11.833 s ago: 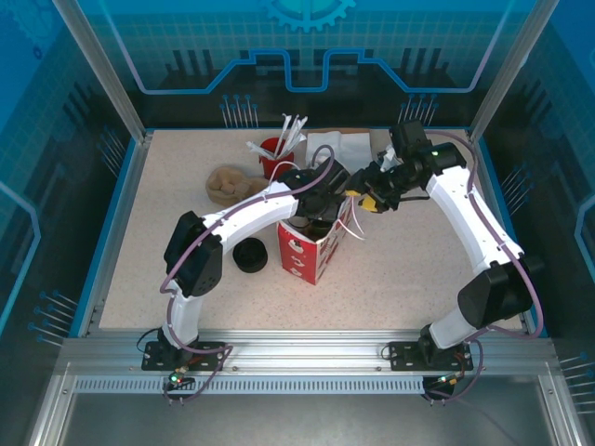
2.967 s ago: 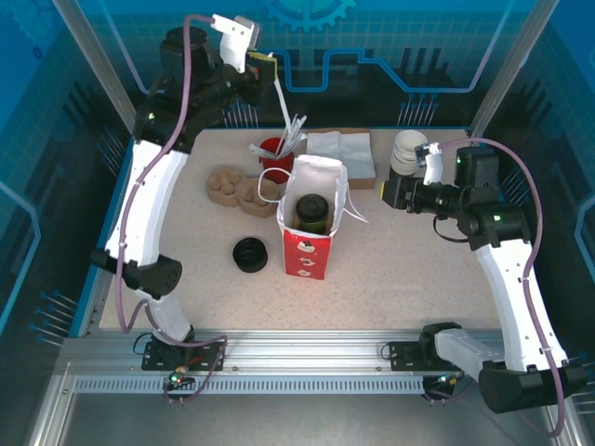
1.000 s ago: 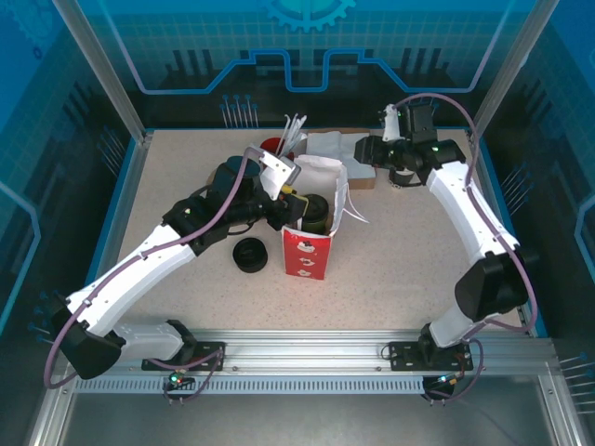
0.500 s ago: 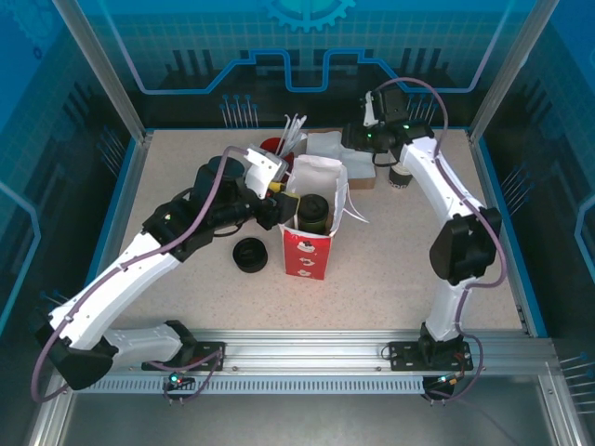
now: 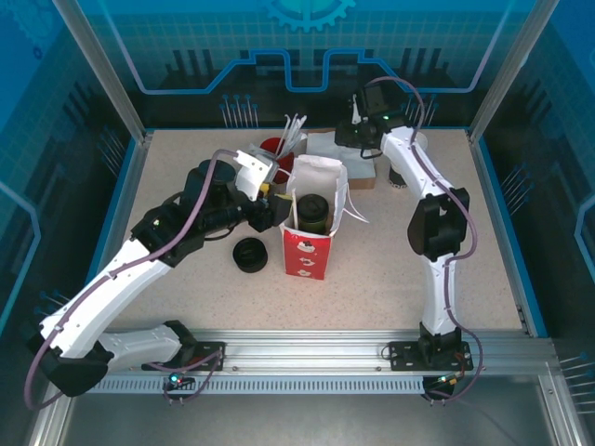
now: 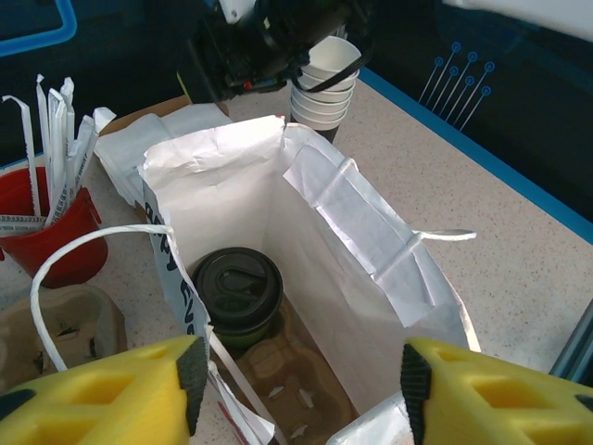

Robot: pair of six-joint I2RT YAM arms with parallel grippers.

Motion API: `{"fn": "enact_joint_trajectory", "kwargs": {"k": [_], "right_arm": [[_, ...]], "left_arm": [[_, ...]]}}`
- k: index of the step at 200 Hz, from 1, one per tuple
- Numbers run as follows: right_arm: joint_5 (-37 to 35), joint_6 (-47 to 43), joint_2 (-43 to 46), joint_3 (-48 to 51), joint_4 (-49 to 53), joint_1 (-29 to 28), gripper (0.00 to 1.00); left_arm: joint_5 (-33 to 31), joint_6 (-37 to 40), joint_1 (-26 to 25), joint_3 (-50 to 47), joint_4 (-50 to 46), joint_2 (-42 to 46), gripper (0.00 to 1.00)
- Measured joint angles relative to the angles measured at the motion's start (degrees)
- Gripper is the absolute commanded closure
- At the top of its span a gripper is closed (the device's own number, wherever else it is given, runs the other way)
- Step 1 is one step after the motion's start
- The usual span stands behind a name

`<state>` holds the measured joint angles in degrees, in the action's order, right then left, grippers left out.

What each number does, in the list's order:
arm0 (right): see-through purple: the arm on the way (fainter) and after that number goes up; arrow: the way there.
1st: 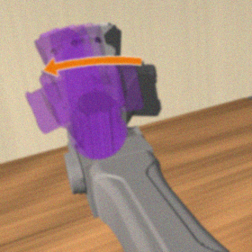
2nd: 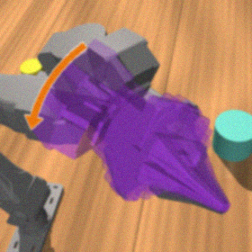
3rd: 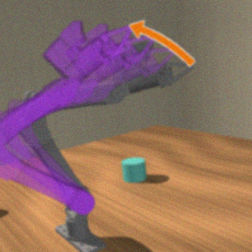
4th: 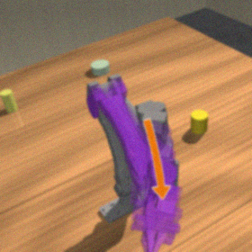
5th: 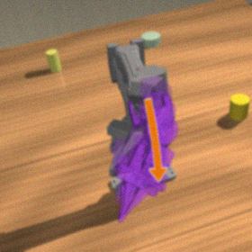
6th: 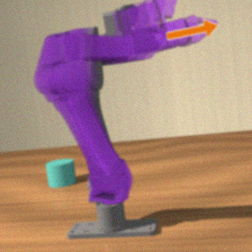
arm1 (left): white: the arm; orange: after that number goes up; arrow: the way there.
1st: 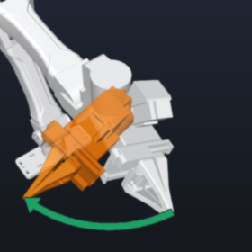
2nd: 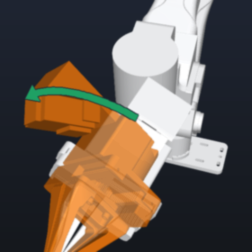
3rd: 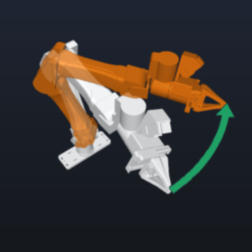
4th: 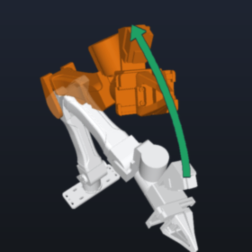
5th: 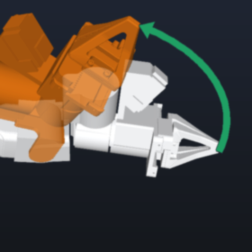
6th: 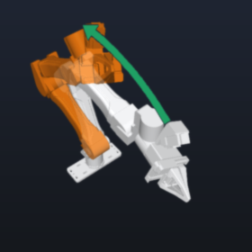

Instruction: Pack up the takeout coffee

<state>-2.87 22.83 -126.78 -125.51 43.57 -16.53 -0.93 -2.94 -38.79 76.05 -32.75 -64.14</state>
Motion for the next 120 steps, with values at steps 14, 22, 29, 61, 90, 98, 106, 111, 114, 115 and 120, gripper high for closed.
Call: {"fn": "enact_joint_trajectory", "kwargs": {"k": [14,22,29,61,90,98,106,111,114,115,120], "right_arm": [[-0.35,0.0,-1.73,-0.66,0.17,-0.2,0.55],[-0.79,0.0,-2.73,-1.25,0.17,-0.28,0.56],[-1.25,0.02,-3.72,-1.95,0.24,-0.35,0.55],[-3.28,0.0,-8.0,-4.63,0.35,-0.81,0.54],[-4.72,-0.04,-11.15,-5.9,0.44,-1.11,0.51],[-4.9,-0.24,-12.07,-6.54,0.39,-1.16,0.5],[-5.27,-0.44,-12.92,-7.17,0.39,-1.16,0.48],[-5.55,-0.61,-13.38,-7.45,0.37,-1.16,0.47],[-5.7,-0.74,-13.66,-7.69,0.42,-1.16,0.47],[-5.75,-0.81,-13.75,-7.76,0.46,-1.16,0.47],[-5.97,-0.85,-14.25,-8.28,0.59,-1.16,0.46]], "left_arm": [[-0.66,0.0,0.0,-0.02,-0.02,0.24,0.37],[-1.03,-0.02,0.07,-0.04,-0.09,0.37,0.35],[-1.42,-0.02,0.22,-0.07,-0.22,0.48,0.34],[-2.71,0.02,1.31,-0.37,-1.16,2.08,0.3],[-2.97,0.02,2.67,-0.39,-2.03,3.58,0.27],[-2.97,0.02,2.91,-0.39,-2.27,3.87,0.26],[-2.97,0.02,3.1,-0.39,-2.56,3.98,0.26],[-2.97,0.02,3.17,-0.39,-2.78,4.0,0.26],[-2.97,0.02,3.28,-0.39,-2.95,4.0,0.26],[-2.95,0.02,3.3,-0.39,-2.97,4.0,0.25],[-2.95,0.02,3.41,-0.42,-3.1,4.0,0.25]]}}
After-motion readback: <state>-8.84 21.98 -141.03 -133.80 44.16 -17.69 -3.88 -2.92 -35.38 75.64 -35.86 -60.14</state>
